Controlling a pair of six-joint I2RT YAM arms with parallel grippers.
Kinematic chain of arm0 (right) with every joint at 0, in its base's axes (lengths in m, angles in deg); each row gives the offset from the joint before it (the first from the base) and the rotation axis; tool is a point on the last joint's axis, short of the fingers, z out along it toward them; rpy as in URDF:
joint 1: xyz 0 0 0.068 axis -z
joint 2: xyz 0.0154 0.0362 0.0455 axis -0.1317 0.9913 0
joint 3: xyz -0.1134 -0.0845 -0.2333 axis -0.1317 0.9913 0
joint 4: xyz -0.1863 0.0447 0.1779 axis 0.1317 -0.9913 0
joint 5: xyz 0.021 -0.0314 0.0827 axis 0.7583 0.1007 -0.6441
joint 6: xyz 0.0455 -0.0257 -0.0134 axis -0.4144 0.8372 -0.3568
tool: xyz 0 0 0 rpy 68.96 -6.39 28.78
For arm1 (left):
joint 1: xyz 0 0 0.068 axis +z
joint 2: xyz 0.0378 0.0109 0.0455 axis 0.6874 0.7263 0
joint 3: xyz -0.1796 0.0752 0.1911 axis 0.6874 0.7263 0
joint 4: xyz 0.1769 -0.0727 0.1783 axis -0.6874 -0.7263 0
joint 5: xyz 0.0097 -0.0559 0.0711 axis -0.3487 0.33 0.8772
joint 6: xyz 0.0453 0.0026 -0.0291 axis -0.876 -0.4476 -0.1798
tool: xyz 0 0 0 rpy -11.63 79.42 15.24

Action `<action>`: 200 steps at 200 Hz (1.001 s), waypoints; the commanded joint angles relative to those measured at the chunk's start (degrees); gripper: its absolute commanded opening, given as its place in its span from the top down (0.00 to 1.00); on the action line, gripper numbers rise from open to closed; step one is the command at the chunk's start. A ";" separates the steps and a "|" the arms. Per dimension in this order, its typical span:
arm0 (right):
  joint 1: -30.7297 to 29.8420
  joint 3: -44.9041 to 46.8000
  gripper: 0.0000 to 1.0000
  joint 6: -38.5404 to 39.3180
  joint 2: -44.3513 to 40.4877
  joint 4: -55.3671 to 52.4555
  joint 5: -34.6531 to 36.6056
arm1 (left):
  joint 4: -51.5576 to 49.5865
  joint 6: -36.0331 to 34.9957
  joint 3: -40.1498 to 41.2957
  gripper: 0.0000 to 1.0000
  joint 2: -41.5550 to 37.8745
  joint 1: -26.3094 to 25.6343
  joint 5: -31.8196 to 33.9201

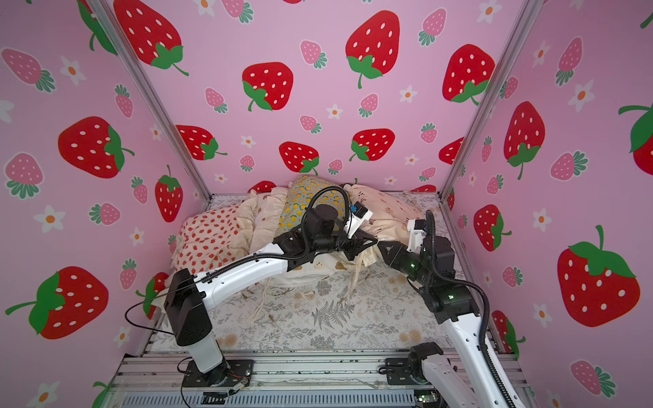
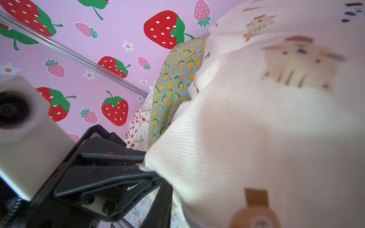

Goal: Zip up pillowcases
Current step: Zip the zipper on the pillowcase.

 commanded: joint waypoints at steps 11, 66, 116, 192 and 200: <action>0.23 -1.62 0.83 0.40 -0.62 1.01 0.80 | 0.27 -0.87 -0.95 1.00 -2.46 -0.63 -0.65; 0.22 -2.22 0.91 1.79 -0.62 -1.45 1.73 | 0.24 -1.14 -0.71 1.00 -2.55 -0.62 0.11; 0.22 -3.73 0.99 3.38 0.60 -6.14 1.54 | 0.64 -1.44 -0.36 1.00 -2.98 -0.61 0.34; 0.25 -9.41 1.00 5.29 2.64 -20.56 6.01 | 2.97 -0.08 1.40 1.00 -4.74 -0.44 2.05; 0.22 -10.39 1.00 5.67 2.89 -22.46 7.17 | 2.88 -0.21 1.47 1.00 -4.90 -0.45 2.19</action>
